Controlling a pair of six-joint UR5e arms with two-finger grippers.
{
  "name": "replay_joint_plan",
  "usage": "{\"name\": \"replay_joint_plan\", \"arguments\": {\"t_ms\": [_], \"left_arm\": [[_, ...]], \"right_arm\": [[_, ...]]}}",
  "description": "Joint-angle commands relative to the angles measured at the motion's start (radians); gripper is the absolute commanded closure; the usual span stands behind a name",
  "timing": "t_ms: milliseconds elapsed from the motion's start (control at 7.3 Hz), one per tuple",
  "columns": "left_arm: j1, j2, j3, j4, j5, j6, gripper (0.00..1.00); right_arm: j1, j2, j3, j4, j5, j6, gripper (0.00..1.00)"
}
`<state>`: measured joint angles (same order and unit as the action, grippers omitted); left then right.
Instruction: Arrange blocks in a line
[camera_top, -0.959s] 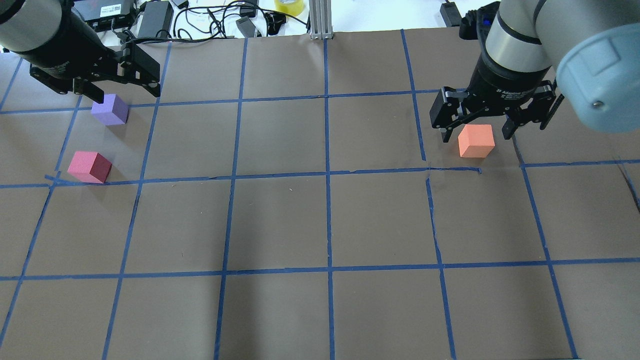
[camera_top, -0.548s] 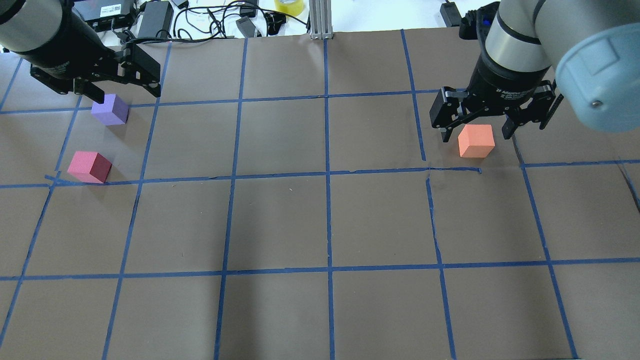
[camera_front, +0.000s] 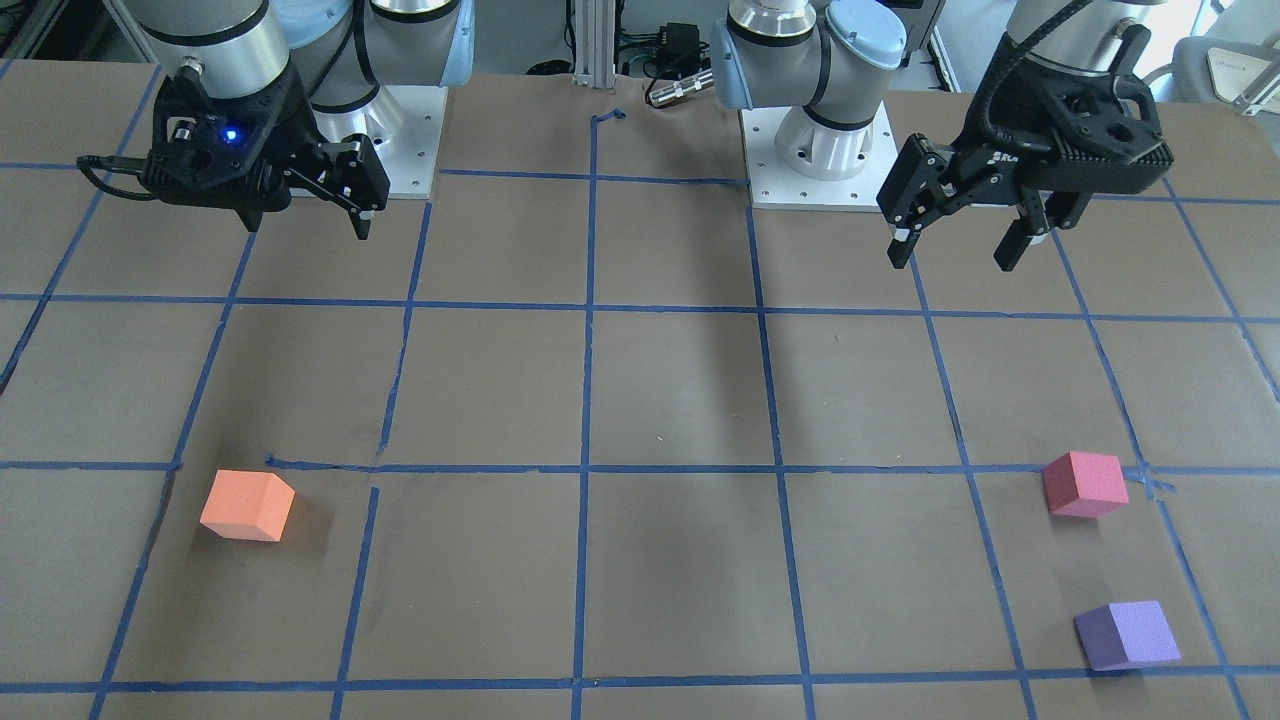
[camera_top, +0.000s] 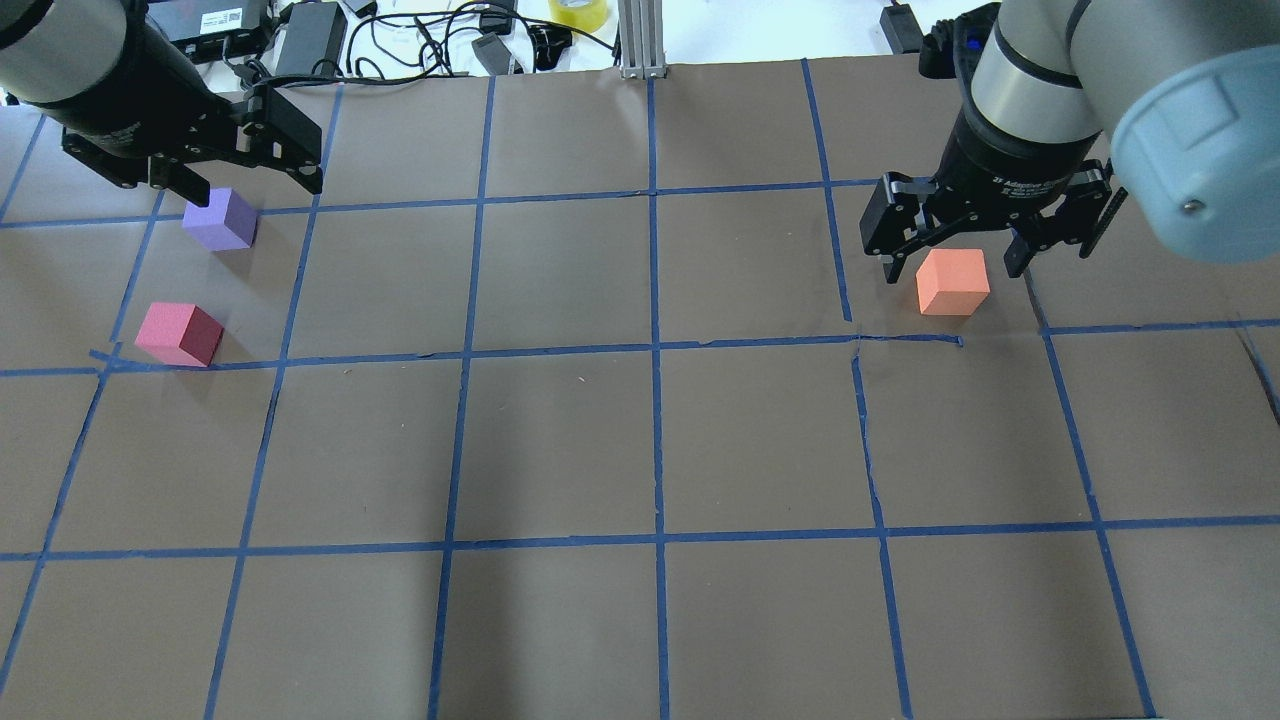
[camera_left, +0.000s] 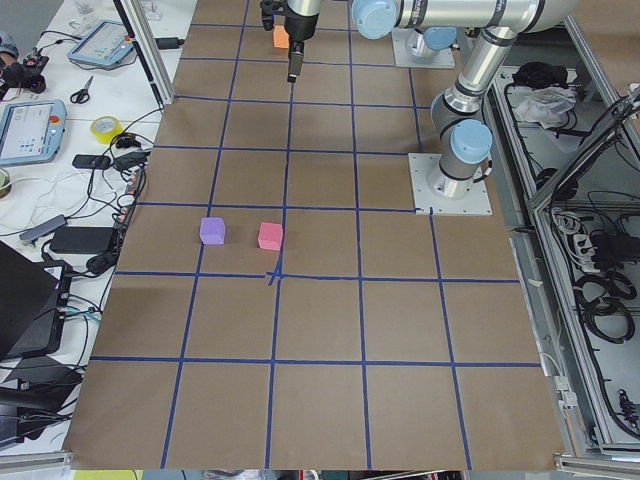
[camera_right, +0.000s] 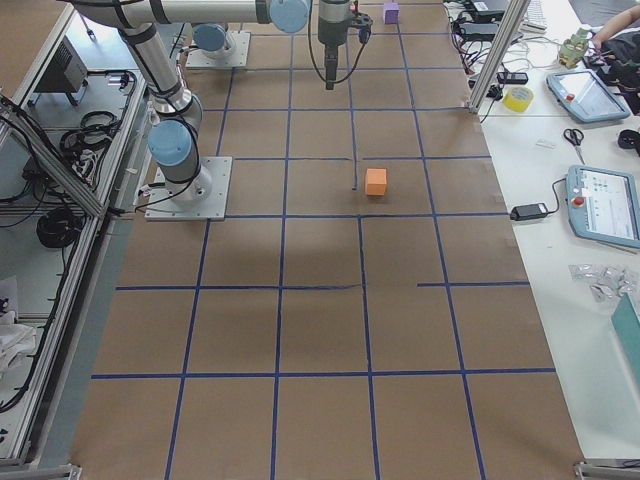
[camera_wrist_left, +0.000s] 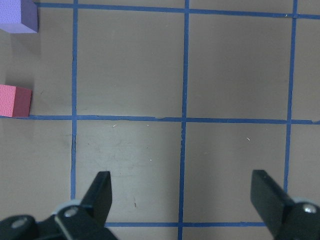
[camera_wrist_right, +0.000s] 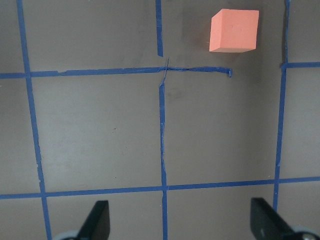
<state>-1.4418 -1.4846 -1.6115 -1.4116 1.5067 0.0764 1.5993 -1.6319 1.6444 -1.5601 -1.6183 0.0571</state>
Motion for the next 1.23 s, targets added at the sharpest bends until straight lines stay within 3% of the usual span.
{"name": "replay_joint_plan", "arguments": {"t_ms": [0,411,822,1096], "left_arm": [[0.000,0.000,-0.001,0.000,0.000,-0.001,0.00],[0.000,0.004,-0.001,-0.001,0.000,0.000,0.00],[0.000,0.003,-0.001,0.000,0.000,0.000,0.00],[0.000,0.003,-0.001,-0.001,0.000,0.000,0.00]], "right_arm": [[-0.015,0.001,0.000,-0.006,0.000,-0.005,0.00],[-0.079,0.006,0.002,-0.075,-0.002,-0.074,0.00],[-0.156,0.114,0.003,-0.143,0.000,-0.085,0.00],[-0.179,0.200,0.006,-0.282,-0.003,-0.097,0.00]]}}
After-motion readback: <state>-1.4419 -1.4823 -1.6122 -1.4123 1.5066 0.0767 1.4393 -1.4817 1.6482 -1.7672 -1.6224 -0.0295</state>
